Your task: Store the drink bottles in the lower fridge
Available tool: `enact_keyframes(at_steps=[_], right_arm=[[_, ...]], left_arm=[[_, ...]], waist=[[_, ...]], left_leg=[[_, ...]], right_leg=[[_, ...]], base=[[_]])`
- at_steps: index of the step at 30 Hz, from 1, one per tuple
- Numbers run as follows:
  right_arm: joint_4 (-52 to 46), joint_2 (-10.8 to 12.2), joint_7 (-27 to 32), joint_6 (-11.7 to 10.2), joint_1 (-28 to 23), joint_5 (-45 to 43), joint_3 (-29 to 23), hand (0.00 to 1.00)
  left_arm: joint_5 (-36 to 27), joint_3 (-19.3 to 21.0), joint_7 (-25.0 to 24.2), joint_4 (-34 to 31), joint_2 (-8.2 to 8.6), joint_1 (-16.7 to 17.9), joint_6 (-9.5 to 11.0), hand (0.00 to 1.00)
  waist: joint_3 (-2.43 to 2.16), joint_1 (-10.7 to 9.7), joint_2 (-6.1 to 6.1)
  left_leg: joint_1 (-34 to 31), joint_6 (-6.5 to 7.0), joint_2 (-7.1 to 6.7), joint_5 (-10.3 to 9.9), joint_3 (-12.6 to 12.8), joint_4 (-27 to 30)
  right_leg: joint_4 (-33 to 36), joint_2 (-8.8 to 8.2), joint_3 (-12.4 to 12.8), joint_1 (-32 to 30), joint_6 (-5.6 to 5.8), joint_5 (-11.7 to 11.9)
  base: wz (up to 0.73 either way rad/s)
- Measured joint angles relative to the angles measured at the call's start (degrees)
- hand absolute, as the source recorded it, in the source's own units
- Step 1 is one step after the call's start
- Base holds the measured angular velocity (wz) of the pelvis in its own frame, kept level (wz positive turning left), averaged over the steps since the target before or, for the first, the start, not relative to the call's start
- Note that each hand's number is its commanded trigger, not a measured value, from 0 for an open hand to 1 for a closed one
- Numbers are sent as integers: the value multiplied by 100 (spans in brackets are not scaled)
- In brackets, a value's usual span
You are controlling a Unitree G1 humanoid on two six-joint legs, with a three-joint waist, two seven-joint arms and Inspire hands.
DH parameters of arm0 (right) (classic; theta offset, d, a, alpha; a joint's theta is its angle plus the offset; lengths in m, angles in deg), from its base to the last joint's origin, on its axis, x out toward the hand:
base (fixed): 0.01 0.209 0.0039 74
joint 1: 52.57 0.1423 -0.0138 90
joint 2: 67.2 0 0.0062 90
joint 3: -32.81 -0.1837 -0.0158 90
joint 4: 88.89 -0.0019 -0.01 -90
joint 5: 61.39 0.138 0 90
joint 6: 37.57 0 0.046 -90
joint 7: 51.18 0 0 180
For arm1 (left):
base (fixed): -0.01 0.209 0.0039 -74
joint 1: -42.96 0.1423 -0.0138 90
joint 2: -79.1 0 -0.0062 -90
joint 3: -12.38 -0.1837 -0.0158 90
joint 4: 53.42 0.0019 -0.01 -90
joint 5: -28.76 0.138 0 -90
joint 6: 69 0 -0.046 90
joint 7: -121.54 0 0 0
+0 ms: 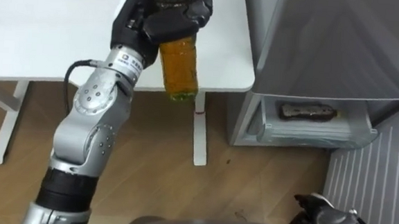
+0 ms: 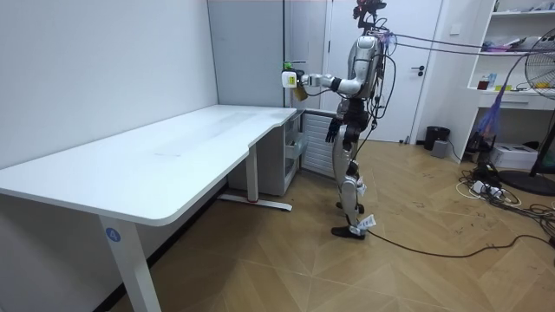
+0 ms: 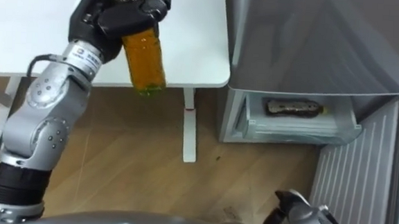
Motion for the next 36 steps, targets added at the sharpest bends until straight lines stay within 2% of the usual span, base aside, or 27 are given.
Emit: enact_keyframes(at_steps=[1,4,6,8,11,16,21,30,36], right_arm=[[-85,3,-6,-8,4,42,-8,0],[-678,118,-162,-222,23,394,3,0],[-1167,394,-413,-378,10,619,18,0],[-1416,506,-604,-481,-38,817,94,0],[-1750,601,-929,-502,-91,1014,199,0],[-2066,629,-1390,-579,-89,1167,226,0],[-2309,623,-1792,-667,-115,1162,243,0],[-2876,623,-2365,-679,-112,1222,329,0],[-3195,621,-2786,-669,-130,1858,331,0]], left_arm=[[0,-30,0,0,2,21,14,100],[-7,-207,-57,9,-37,157,35,100],[-14,-305,-305,8,-64,359,39,100],[-14,-350,-476,8,-78,539,39,100],[13,-316,-555,9,-168,753,39,100],[42,-285,-563,10,-208,855,68,100],[43,-289,-708,10,-196,855,252,100],[47,-303,-977,188,-162,979,252,100],[64,-353,-977,289,-60,1038,252,100]], waist=[[0,-8,-1],[16,-59,-31],[6,-76,-104],[12,-83,-165],[20,-32,-211],[37,-44,-185],[52,-66,-155],[54,-57,-165],[68,-106,-182]], left_leg=[[4,0,0,0,1,0],[83,0,0,0,-2,-12],[100,0,-2,0,-6,-6],[114,0,-6,0,-6,-1],[92,0,-6,0,-15,8],[40,-1,-8,-1,-66,46],[-72,-1,-5,-1,-82,67],[-49,-1,-5,-1,-81,67],[-22,-1,-4,-1,-82,55]], right_leg=[[0,0,0,2,0,0],[-8,0,-5,85,0,0],[-104,0,-58,171,-8,-3],[-128,-9,-111,206,-9,-2],[-126,-13,-144,193,-6,-4],[-106,-13,-172,195,-6,-4],[-92,-14,-203,94,-7,-3],[-78,-15,-189,111,-13,1],[-97,-20,-291,191,-12,0]], base=[[-4],[0],[11],[16],[6],[4],[2],[-1],[7]])
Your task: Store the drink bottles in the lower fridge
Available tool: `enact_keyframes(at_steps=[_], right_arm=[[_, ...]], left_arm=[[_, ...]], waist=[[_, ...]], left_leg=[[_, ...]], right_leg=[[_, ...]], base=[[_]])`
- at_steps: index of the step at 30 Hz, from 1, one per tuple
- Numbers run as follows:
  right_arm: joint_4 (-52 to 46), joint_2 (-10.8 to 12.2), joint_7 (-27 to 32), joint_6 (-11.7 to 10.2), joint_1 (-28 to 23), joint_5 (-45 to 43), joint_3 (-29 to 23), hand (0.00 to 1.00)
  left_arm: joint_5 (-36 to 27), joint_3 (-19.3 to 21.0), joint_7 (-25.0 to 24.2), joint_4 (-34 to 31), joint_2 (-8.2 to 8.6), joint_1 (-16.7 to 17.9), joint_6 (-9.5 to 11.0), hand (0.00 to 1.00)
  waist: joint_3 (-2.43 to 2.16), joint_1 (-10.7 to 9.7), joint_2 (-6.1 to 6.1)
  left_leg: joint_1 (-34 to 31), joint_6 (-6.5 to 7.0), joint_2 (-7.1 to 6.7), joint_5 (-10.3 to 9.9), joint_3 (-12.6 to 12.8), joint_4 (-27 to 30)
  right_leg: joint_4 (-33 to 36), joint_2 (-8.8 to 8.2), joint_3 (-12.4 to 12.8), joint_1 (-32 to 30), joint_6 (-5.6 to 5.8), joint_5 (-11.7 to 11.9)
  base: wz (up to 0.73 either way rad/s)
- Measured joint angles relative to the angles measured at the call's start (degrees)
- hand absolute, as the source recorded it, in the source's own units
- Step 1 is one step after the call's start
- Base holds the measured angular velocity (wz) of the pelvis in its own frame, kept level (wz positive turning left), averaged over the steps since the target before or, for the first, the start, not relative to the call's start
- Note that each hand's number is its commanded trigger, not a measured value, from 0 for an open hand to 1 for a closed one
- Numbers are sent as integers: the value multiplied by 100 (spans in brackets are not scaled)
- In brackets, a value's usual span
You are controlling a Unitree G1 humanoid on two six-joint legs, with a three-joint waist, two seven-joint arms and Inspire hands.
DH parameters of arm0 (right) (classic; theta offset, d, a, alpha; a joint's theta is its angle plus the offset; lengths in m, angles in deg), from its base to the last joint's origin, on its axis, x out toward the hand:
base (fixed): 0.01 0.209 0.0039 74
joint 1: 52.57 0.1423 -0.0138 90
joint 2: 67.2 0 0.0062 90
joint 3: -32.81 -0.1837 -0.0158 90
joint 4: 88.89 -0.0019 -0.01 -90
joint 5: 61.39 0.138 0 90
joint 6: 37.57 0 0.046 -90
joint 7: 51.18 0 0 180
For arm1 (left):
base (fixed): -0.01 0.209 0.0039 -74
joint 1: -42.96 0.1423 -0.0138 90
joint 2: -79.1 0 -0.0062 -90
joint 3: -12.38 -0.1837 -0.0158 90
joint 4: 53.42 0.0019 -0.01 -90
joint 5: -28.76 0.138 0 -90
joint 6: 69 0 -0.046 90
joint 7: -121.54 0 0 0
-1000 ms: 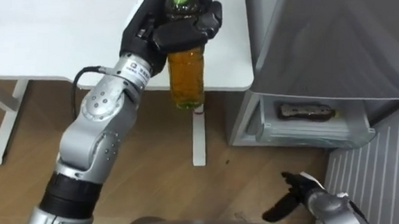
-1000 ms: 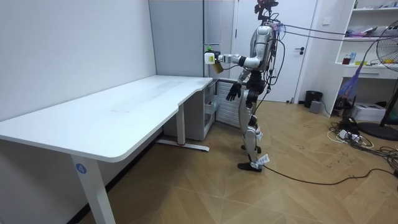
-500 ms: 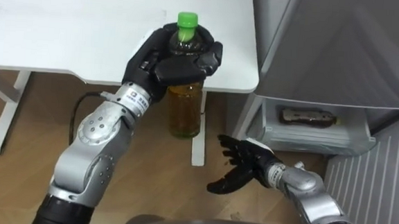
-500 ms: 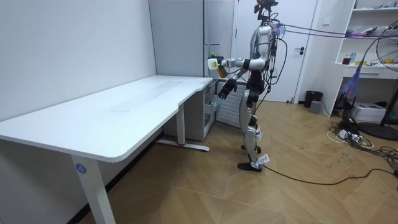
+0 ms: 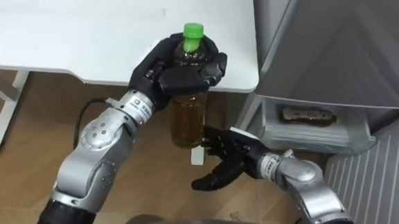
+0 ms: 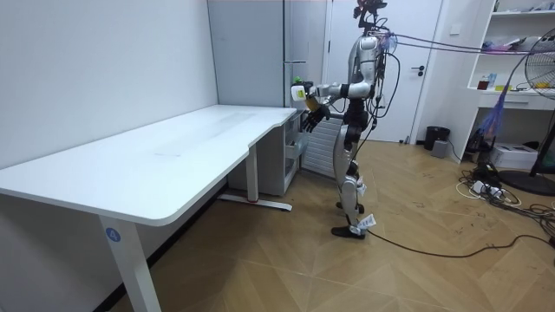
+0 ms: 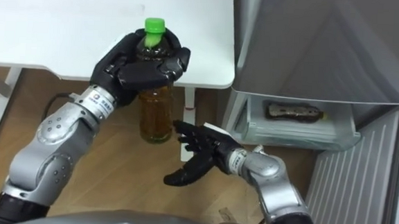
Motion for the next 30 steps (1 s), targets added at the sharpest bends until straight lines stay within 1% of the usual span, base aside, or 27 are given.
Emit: enact_keyframes(at_steps=[4,5,8,11,13,16,18,20,21,22,24,27,30], right_arm=[[-59,18,-280,1,0,290,-13,0],[-63,58,-348,7,0,415,24,0],[-90,64,-429,59,0,714,129,0],[-168,82,-464,63,2,886,207,0],[-164,28,-464,66,-3,907,232,0],[-164,8,-463,67,-19,924,248,0],[-163,-3,-456,67,-54,936,289,0],[-163,-42,-441,71,-71,942,342,0],[-163,-59,-441,132,-71,986,374,0],[-163,-69,-441,168,-72,1034,392,0],[-161,-129,-428,264,-112,1332,426,0],[-152,-134,-336,300,-122,1655,452,0],[-151,-135,-254,312,-156,1904,472,0]], left_arm=[[221,0,-1,82,75,8,0,100],[226,-12,-5,126,85,9,0,100],[219,-134,-89,265,86,9,0,100],[221,-308,-110,387,84,10,0,100],[214,-378,-111,412,69,12,1,100],[221,-420,-112,448,35,11,34,100],[219,-522,-114,543,-18,11,168,100],[218,-623,-114,589,-67,11,209,100],[218,-667,-122,604,-121,10,218,100],[218,-695,-137,622,-133,10,228,100],[220,-718,-239,699,-138,7,255,100],[225,-736,-343,773,-143,10,255,100],[223,-743,-345,774,-144,10,255,100]], waist=[[0,2,-2],[-1,29,-3],[-3,43,-6],[-3,52,-6],[-3,58,-6],[-3,46,-13],[-3,46,-11],[-3,54,-12],[-3,54,-12],[-3,53,-11],[-4,69,-14],[-5,67,-14],[-5,69,-14]], left_leg=[[9,-1,6,-1,30,-21],[17,-1,8,-1,36,-22],[17,-1,10,-1,41,-17],[-5,-1,19,-1,42,4],[-12,-1,17,-1,44,5],[-59,-1,17,-1,39,25],[-81,-1,17,-1,39,30],[-88,-1,17,-1,40,28],[-89,-1,17,-1,40,26],[-88,-1,17,-1,39,25],[-88,-1,17,-1,40,18],[-86,-1,16,-1,42,16],[-101,-1,16,-1,50,16]], right_leg=[[8,-1,0,-5,0,0],[14,-1,1,-6,0,0],[22,-1,4,-7,-1,1],[109,-2,7,-66,0,0],[110,-5,9,-83,-1,1],[110,-6,-3,-118,-1,1],[109,-6,-8,-134,-2,1],[109,-6,-17,-139,-2,1],[109,-6,-20,-141,-2,1],[109,-6,-21,-141,-2,1],[110,-6,-15,-147,-2,1],[109,-5,-6,-142,-2,1],[110,-5,1,-164,-2,1]], base=[[1],[0],[0],[-1],[-5],[0],[0],[0],[0],[0],[0],[0],[0]])
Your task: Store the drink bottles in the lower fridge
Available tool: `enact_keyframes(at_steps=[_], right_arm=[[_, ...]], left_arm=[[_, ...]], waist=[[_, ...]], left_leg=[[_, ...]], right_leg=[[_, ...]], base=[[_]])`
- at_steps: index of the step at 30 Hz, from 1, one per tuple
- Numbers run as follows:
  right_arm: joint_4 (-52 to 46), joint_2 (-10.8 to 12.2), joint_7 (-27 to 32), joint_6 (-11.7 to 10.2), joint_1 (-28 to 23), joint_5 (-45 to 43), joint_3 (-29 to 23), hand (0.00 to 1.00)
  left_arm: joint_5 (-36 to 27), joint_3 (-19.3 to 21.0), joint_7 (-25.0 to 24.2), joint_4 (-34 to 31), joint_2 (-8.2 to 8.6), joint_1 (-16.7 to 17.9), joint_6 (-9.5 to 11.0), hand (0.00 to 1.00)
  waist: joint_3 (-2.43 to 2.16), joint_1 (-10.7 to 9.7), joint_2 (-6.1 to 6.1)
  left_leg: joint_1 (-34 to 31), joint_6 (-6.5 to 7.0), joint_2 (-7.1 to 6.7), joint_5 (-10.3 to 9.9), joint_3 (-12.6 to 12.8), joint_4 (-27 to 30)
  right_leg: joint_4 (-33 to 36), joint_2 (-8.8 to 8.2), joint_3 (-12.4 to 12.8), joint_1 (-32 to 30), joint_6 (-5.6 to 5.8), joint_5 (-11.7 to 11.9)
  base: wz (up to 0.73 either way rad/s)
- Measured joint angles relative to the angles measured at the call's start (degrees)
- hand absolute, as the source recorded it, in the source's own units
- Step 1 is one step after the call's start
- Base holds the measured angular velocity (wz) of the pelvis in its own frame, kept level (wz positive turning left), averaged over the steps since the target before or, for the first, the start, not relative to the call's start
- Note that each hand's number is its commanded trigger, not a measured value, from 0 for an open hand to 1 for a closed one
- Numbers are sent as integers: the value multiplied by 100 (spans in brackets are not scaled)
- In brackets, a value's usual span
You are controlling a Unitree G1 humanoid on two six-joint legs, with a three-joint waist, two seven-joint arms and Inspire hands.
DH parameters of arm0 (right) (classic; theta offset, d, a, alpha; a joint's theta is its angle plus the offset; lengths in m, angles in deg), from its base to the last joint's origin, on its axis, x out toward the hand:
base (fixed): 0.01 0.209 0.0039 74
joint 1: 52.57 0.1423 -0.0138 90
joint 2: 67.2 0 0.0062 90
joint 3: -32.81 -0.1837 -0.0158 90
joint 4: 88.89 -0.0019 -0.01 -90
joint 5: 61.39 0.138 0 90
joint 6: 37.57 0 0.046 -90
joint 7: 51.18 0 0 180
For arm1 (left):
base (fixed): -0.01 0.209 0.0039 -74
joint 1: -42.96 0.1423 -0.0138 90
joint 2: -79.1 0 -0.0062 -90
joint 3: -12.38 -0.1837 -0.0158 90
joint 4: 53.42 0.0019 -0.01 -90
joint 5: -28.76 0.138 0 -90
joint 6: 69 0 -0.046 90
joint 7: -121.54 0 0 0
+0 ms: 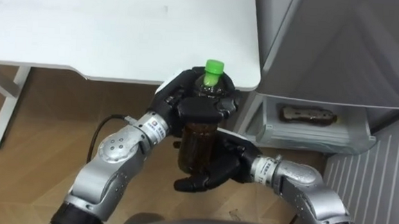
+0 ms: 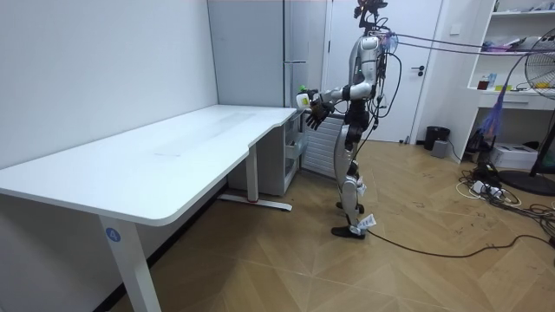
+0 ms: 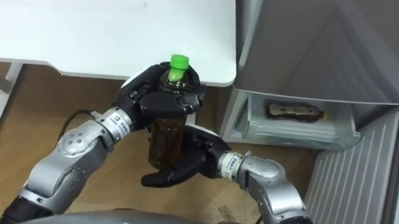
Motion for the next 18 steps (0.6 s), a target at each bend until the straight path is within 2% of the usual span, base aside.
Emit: enact_keyframes(at_steps=[7,11,12,13,14,18], right_arm=[[0,-3,120,6,-49,420,48,0],[0,-4,185,7,-67,717,73,0],[1,-3,207,7,-72,791,84,17],[1,-3,211,7,-72,802,85,95],[1,-4,227,8,-78,841,91,100],[1,-4,276,14,-128,1047,99,100]], left_arm=[[-3,0,-2,-1,2,0,4,100],[-1,-6,-1,-1,7,0,77,100],[4,-6,-1,-1,6,7,107,100],[5,-6,-1,-2,6,12,115,100],[5,-12,0,0,6,13,116,100],[5,-48,3,0,6,21,124,100]], waist=[[-2,0,4],[-8,2,13],[-11,12,21],[-14,10,26],[-22,-7,38],[-58,-1,109]], left_leg=[[-23,0,1,0,25,2],[-54,0,1,0,28,4],[-55,0,1,0,28,3],[-56,0,1,0,28,2],[-38,0,1,0,27,3],[-25,0,1,0,26,2]], right_leg=[[-1,0,2,-21,0,0],[-2,0,-3,-29,-1,0],[-4,0,-3,-31,-1,1],[-4,0,-3,-32,-1,1],[-6,0,-3,-35,-1,1],[-8,0,-6,-33,-2,2]], base=[[0],[0],[0],[0],[0],[0]])
